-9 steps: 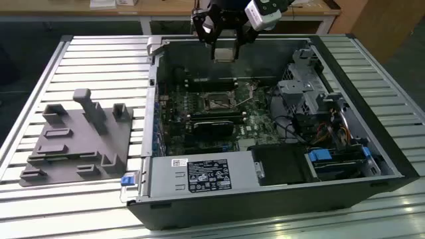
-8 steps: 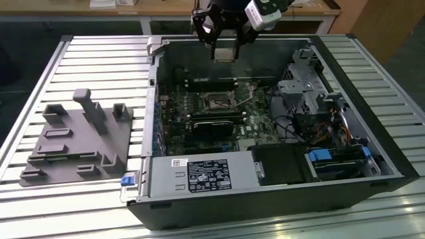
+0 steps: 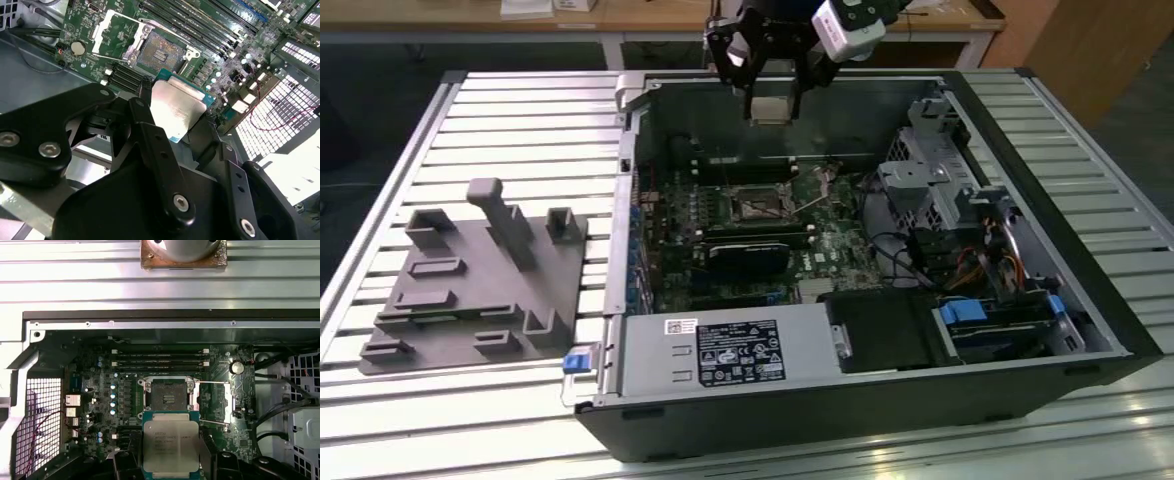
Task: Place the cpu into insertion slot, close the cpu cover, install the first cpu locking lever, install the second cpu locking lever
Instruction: 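Place the cpu into insertion slot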
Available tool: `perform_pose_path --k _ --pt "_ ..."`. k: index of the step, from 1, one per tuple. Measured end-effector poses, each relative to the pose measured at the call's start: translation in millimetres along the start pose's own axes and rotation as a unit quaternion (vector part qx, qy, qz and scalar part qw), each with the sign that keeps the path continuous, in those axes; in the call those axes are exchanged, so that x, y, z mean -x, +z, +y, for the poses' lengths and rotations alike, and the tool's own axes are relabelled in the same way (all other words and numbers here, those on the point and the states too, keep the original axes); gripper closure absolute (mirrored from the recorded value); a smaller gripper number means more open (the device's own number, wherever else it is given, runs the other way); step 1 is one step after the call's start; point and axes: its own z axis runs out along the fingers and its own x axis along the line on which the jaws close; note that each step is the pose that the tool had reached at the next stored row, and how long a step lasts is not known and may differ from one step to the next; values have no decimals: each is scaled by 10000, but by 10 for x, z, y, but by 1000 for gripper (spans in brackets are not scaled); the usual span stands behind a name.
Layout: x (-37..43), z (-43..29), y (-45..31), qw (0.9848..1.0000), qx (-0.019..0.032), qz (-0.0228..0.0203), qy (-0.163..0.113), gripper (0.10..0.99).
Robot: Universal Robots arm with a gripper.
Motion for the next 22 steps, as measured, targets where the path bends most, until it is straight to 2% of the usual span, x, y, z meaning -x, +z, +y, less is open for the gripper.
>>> perform_pose_path --k 5,9,18,22 --pt "1 -3 32 10000 0 -1 0 545" --pt "1 -7 76 10000 0 -17 -2 545" --pt "2 -17 185 9999 2 -136 -12 545" --pt "1 -21 237 9998 4 -176 -16 545"
